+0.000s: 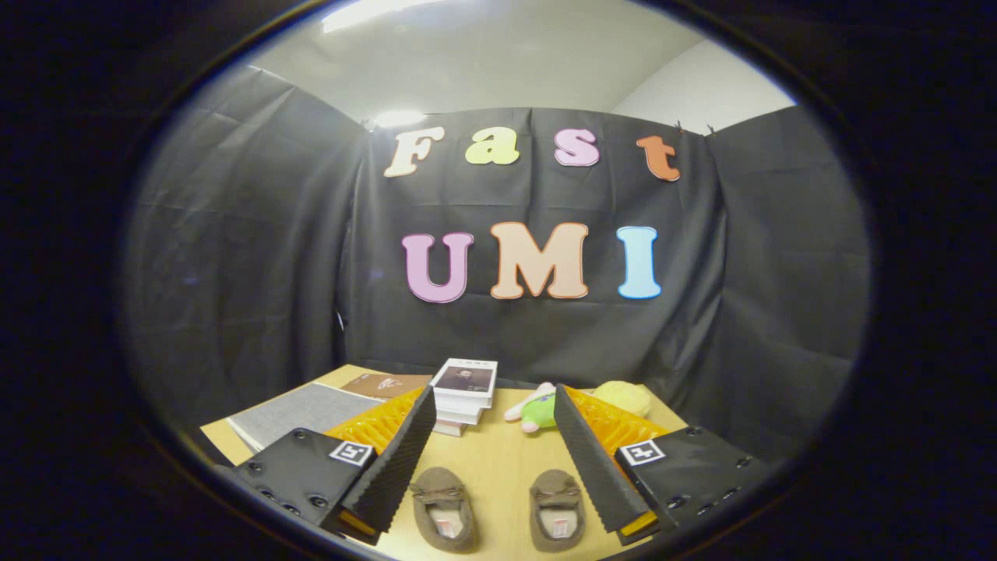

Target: Open the storage box then place both shoes into the box .Put the left shoe in first, then the right shoe, with the right side of both shoes facing outward in a uniform manner.

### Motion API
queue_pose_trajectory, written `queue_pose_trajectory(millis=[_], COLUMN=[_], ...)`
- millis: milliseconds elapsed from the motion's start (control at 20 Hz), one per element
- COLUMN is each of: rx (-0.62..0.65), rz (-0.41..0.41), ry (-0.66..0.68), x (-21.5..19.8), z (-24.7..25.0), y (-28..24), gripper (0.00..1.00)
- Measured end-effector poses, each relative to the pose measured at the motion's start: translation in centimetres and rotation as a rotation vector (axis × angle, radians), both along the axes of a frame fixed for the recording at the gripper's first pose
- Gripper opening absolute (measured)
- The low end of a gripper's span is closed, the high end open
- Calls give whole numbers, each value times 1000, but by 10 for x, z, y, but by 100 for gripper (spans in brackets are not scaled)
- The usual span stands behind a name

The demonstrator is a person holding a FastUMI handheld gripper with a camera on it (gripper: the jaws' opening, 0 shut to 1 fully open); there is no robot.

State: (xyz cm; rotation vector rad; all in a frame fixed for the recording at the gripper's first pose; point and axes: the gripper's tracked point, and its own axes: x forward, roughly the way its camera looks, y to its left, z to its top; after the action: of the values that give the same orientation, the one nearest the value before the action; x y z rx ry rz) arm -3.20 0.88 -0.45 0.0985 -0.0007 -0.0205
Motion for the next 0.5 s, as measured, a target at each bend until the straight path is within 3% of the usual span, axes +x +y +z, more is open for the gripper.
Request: queue_pose_trajectory(millis=[250, 500], rx=[205, 462], rz=[69, 81], ry=[-44, -53], x=[2, -2], z=[1, -10], y=[32, 66], gripper=[99, 100])
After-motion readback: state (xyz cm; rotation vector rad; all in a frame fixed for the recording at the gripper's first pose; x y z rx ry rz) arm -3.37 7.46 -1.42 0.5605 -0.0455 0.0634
